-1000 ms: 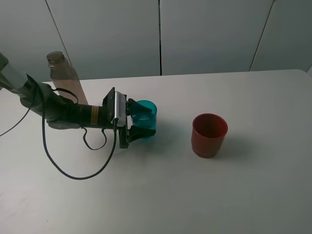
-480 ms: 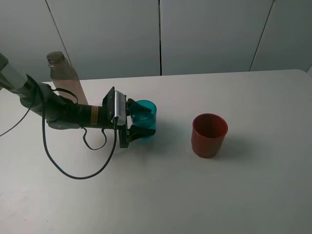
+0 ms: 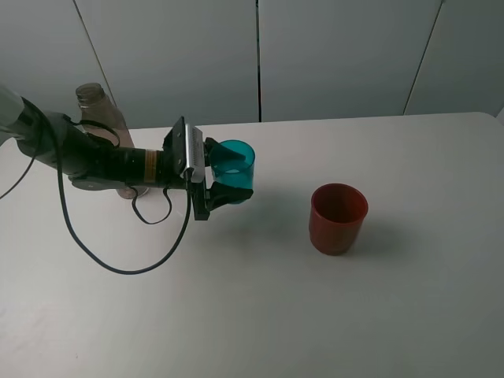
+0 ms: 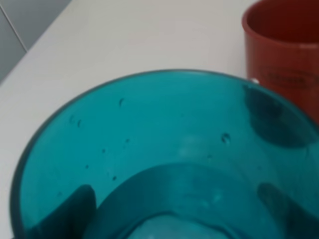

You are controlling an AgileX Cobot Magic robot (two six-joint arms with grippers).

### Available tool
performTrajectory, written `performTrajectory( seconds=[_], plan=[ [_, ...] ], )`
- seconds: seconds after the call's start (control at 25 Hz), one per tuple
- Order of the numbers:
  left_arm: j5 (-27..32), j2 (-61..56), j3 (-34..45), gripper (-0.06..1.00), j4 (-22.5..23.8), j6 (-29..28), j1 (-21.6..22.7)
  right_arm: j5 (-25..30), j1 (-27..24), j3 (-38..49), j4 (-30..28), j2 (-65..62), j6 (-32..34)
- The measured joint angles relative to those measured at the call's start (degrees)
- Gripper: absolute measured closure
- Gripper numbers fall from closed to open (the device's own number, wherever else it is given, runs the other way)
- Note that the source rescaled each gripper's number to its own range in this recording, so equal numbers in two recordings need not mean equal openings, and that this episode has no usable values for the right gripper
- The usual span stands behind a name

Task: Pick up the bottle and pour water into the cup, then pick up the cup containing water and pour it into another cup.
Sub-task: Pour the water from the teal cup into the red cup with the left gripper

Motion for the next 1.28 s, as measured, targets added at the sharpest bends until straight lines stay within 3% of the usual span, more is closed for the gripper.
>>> performTrajectory(
  seconds=[0.4, 0.72, 0.88, 1.28],
  plan=[
    [3.4, -6.5, 0.0, 0.76, -8.5, -0.1, -6.9, 0.0, 0.0, 0.0, 0.0, 0.0, 0.0],
    [12.2, -6.9, -0.4, 0.77, -12.3, 2.6, -11.7, 0.0, 0.0, 0.0, 0.0, 0.0, 0.0],
    [18.6, -6.9, -2.9, 0.77, -13.7, 4.5, -14.5, 0.0, 0.0, 0.0, 0.0, 0.0, 0.0],
    [24.8, -7.0, -7.1, 0.77, -13.9, 10.8, -20.5, 0.0, 0.0, 0.0, 0.0, 0.0, 0.0]
  ],
)
